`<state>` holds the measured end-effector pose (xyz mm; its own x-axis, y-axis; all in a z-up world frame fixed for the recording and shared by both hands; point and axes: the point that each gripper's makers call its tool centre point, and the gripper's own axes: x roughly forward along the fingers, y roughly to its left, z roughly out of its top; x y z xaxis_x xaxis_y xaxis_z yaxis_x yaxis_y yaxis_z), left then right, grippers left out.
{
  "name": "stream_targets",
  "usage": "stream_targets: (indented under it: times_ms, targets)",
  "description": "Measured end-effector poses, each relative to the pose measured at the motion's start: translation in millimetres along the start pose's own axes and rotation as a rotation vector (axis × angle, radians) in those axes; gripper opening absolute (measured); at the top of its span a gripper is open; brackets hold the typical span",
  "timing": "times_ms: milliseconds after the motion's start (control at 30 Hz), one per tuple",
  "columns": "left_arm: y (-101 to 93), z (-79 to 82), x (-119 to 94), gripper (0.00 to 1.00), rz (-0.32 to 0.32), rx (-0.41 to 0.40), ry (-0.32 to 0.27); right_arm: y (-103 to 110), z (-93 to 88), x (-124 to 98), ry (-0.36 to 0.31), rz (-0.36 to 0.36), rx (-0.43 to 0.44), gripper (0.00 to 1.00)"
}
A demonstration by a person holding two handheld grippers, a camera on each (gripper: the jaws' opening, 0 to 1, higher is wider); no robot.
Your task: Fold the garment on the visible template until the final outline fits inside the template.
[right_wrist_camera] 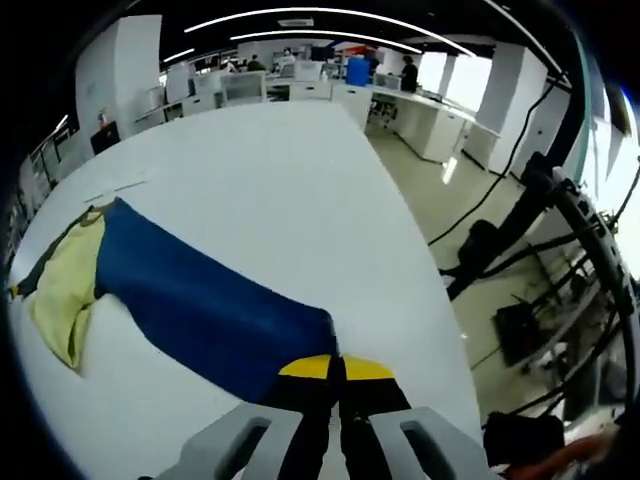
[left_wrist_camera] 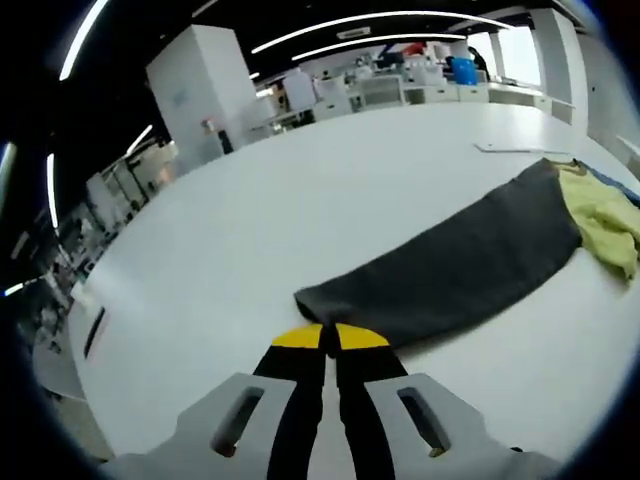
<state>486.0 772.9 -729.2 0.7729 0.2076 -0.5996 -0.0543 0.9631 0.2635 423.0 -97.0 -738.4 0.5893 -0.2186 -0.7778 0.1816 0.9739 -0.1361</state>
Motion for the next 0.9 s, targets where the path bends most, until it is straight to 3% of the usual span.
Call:
stream_targets:
  times_ms: [100, 233, 367, 600, 900]
  targets:
    - [-0.6, -3.6, 0.1, 0.00, -0.002, -0.005, 0.014, 3.2, -0.2, 1.2, -0.005, 0.033, 0.100, 0.00]
    - [0.3, -5.0, -2.3, 0.02, 0.005, 0.006, 0.019, 6.5, 0.1, -2.7, -0.009, 0.031, 0.060, 0.00]
    - [-5.1, -3.5, -8.0, 0.15, -0.014, 0.006, 0.008, 18.6, 5.1, -8.1, -0.037, 0.090, 0.134, 0.00]
    - [-36.7, 10.2, -22.3, 0.32, -0.130, 0.027, -0.062, 56.8, 13.4, -24.1, -0.078, 0.236, 0.098, 0.31]
    - [-100.5, 25.3, -54.3, 0.46, -0.337, 0.069, -0.160, 111.9, 14.9, -48.7, -0.114, 0.423, -0.015, 0.51]
